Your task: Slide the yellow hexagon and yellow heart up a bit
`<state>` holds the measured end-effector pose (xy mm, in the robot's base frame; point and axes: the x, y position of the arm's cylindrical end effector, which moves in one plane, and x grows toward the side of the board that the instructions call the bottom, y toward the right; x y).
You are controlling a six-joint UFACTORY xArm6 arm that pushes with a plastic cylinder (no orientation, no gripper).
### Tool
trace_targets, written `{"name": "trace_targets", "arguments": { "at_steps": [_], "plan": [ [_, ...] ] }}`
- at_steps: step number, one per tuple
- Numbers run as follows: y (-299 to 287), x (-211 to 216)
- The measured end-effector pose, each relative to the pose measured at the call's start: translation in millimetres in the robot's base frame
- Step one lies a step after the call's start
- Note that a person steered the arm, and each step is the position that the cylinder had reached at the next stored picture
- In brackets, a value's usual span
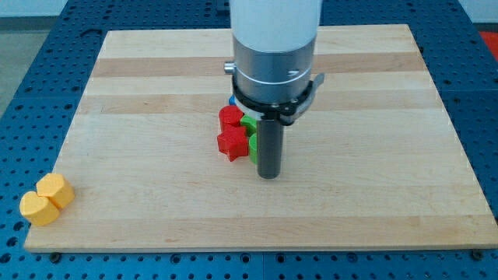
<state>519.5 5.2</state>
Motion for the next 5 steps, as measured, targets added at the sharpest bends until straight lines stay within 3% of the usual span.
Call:
{"name": "trace_targets", "arguments": {
  "at_steps": [4,5],
  "plan": [
    [-12.5,-12.4],
    [-11.8,30.3]
  ]
}}
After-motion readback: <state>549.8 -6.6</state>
